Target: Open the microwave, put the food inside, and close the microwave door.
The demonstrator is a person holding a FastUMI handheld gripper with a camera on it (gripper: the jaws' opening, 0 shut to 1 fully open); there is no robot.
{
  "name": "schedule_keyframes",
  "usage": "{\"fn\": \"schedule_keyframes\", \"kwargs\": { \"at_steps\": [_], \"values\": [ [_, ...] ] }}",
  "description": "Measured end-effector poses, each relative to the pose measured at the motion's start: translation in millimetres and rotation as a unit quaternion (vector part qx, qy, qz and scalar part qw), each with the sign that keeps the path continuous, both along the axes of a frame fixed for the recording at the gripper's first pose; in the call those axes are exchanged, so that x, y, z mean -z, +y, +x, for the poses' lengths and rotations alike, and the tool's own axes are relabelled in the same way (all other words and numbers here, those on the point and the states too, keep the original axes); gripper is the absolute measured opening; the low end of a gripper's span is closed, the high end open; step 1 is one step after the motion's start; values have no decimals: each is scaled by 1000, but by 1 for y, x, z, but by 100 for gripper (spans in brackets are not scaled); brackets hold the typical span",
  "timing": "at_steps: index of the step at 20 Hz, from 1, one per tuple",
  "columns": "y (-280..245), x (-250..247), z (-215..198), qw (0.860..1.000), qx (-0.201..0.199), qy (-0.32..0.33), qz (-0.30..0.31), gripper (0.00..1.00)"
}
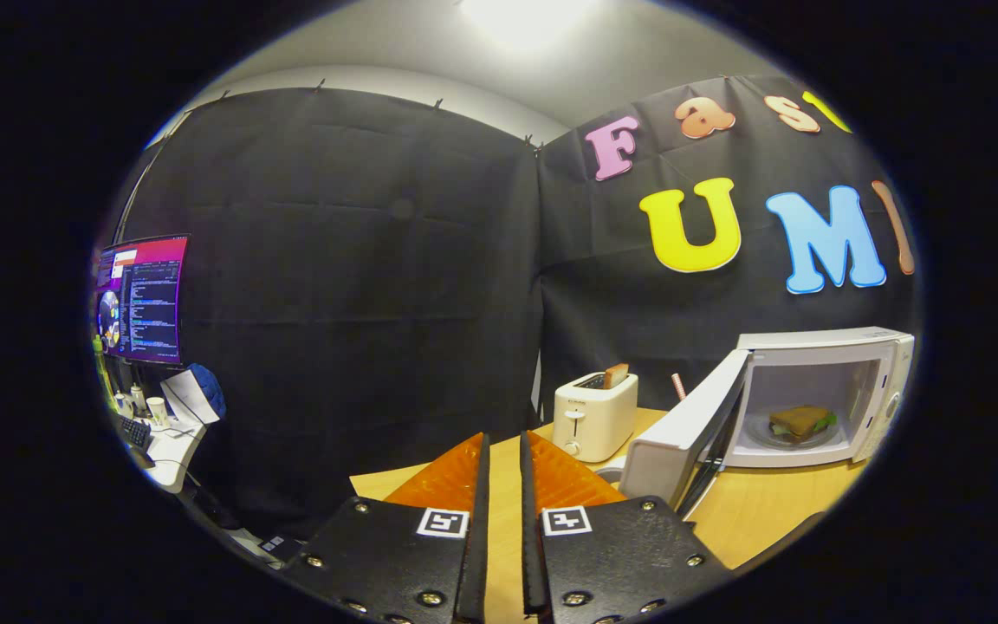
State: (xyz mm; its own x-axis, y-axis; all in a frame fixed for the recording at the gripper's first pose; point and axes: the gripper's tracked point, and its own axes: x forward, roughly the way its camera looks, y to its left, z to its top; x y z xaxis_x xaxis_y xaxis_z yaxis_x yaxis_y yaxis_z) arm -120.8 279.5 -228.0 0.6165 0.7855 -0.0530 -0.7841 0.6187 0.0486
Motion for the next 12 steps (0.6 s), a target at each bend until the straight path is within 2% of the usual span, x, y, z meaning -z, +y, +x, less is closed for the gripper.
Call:
{"fn": "schedule_keyframes", "kwargs": {
  "at_steps": [3,8,10,12],
  "values": [
    [9,41,9,999,8,-6,-32,15],
    [3,63,42,998,39,0,-45,15],
    [0,63,39,999,33,5,-42,5],
    [-12,61,38,998,44,-9,-51,5]
  ]
}}
